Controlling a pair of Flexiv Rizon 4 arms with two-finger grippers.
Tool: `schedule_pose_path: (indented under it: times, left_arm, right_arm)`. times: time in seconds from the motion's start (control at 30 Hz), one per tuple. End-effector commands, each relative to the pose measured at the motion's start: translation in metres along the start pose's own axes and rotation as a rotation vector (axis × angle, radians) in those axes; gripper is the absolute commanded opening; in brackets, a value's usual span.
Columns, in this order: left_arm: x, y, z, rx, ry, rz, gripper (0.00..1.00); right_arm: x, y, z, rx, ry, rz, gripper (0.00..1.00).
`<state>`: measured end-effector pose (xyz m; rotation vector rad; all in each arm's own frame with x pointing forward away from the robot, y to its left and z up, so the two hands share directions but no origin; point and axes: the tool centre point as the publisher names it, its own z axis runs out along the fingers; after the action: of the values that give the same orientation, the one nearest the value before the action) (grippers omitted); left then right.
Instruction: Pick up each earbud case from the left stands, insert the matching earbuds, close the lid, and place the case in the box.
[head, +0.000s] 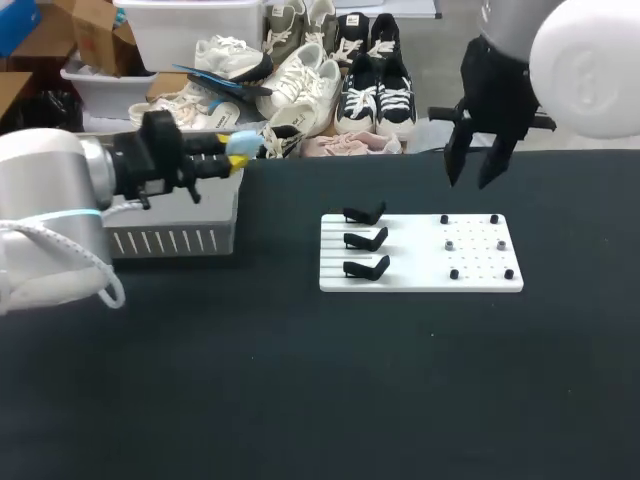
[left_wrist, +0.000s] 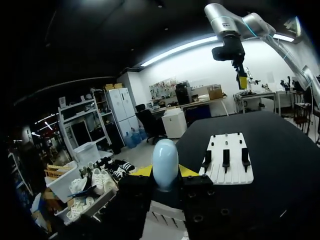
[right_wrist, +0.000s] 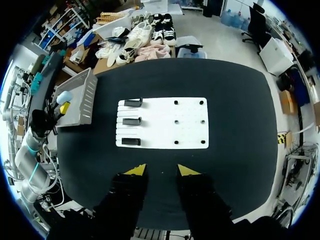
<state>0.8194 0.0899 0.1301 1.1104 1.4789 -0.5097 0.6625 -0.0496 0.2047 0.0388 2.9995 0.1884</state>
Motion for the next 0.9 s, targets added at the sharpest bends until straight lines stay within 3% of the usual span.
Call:
schedule_pose_path:
  times: [0.03,0.2,0.43,0.67,0.7,0.73,0.77,0.83,0.9]
  left_arm:
    - [0.016,0.013,-0.029,-0.043,0.005,-0.019,0.00]
    - [0.052,0.029,-0.029,-0.057,0.047,-0.081,0.00]
    - [0.098,0.038,-0.022,-0.044,0.082,-0.184,0.00]
    - [0.114,0.044,-0.023,-0.044,0.086,-0.223,0.00]
    - [0.113,0.045,-0.024,-0.044,0.081,-0.224,0.05]
    - [0.112,0.045,-0.025,-0.042,0.078,-0.224,0.30]
    - [0.111,0.046,-0.027,-0.040,0.073,-0.224,0.44]
    - [0.108,0.045,-0.029,-0.037,0.068,-0.224,1.00]
    - [0.103,0.045,-0.033,-0.042,0.053,-0.219,1.00]
  right_arm:
    - [0.005,0.008,-0.002,0.017,-0.047,0.020,0.34]
    - [0.007,0.018,0.000,0.025,-0.033,0.059,0.34]
    - [0.009,0.030,0.002,0.035,-0.021,0.084,0.34]
    - [0.010,0.037,0.004,0.038,-0.018,0.095,0.33]
    - [0.010,0.038,0.004,0.037,-0.018,0.096,0.33]
    - [0.010,0.038,0.004,0.035,-0.018,0.097,0.34]
    - [0.009,0.039,0.005,0.033,-0.019,0.097,0.34]
    - [0.009,0.040,0.007,0.029,-0.019,0.097,0.34]
    - [0.008,0.040,0.008,0.024,-0.020,0.094,0.34]
